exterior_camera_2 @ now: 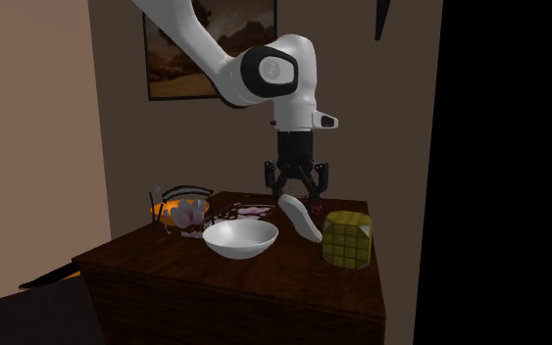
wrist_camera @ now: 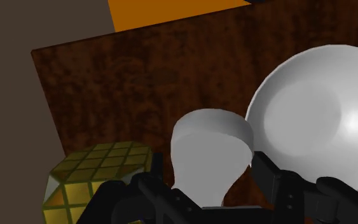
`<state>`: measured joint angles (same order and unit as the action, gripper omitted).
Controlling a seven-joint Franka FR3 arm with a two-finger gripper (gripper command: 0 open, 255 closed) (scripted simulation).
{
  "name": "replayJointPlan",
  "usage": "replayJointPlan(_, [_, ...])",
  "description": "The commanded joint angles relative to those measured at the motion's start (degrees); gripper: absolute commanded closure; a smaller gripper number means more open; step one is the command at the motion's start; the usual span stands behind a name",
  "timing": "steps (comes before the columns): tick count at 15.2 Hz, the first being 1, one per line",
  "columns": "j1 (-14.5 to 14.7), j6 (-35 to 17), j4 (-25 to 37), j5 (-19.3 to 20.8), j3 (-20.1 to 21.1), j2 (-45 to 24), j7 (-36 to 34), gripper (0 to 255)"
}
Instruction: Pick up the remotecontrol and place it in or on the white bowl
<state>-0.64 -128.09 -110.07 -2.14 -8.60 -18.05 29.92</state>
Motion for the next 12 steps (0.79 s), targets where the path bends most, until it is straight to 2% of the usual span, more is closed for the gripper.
replayJointPlan(1, [1.26, -1.04, -4.36, 0.68, 0.27, 3.32, -1.77, 255])
replayJointPlan(10, [6.98, -4.93, -21.86, 3.35, 3.57, 16.92, -12.27, 255])
replayJointPlan(12, [7.10, -5.77, -22.55, 3.36, 3.73, 16.78, -12.57, 255])
